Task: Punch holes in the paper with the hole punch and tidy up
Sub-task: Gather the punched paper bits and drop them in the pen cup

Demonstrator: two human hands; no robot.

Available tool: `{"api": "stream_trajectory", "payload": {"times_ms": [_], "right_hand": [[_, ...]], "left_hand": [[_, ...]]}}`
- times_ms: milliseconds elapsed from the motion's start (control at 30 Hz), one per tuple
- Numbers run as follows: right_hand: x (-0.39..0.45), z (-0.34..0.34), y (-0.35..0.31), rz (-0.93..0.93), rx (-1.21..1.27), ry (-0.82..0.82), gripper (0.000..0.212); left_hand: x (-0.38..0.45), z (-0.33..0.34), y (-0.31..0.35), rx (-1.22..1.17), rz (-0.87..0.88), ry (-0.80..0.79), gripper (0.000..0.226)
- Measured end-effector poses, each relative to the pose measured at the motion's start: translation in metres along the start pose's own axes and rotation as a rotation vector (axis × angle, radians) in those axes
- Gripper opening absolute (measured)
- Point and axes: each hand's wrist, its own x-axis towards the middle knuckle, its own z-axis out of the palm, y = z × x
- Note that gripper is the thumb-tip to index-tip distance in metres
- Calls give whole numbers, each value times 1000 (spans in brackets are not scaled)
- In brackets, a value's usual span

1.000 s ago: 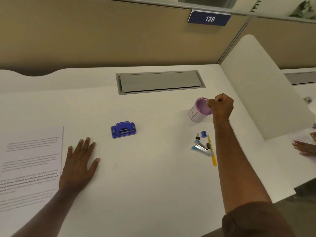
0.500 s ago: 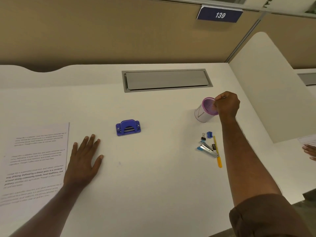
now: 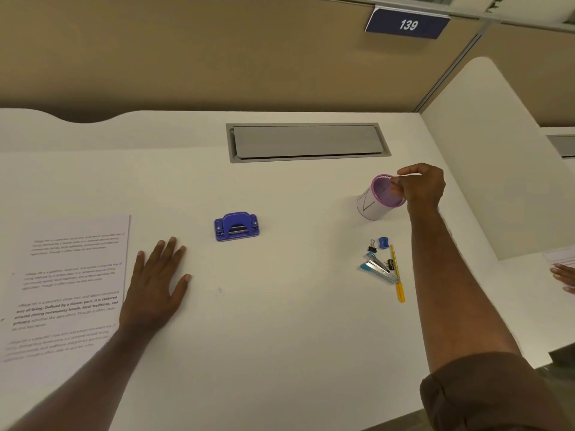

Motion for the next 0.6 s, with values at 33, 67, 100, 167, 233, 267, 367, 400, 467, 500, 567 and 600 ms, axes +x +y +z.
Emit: {"api": "stream_trajectory", "payload": {"times_ms": [33,67,100,167,233,267,367,400,467,500,567,600], "right_hand": [[-4,-2,-3,-1,51,13,16],[-9,-4,-6,-10,110,22,16],[-17,-5,-10,-22,178,24,17],[-41,0,-17,-46,290,7,17],[-76,11,-21,-62,392,-59,16],[-96,18,-20,-61,441,-112,16],[-159,46,-9,-41,476,-276,20],[-180,58,-3,-32,445,-333,22],[-219,82,11,-34,329,-442,28],[-238,93,18,-64,238,-490,30],[-270,112,32,-219,-17,-566,25],[-283,118,38,-322,-150,-586,20]], "left_hand": [[0,1,-1,2,4,3,65],[0,1,-2,6,5,6,64],[0,1,-2,10,5,9,64],[-1,1,-1,21,7,20,62],[-1,0,0,30,14,30,60],[-1,-2,1,33,19,35,59],[0,-6,4,29,20,23,59],[0,-8,5,26,14,11,59],[0,-10,6,30,11,0,58],[-1,-10,7,33,11,1,58],[0,-11,8,24,10,9,57],[0,-10,8,16,10,17,57]]}}
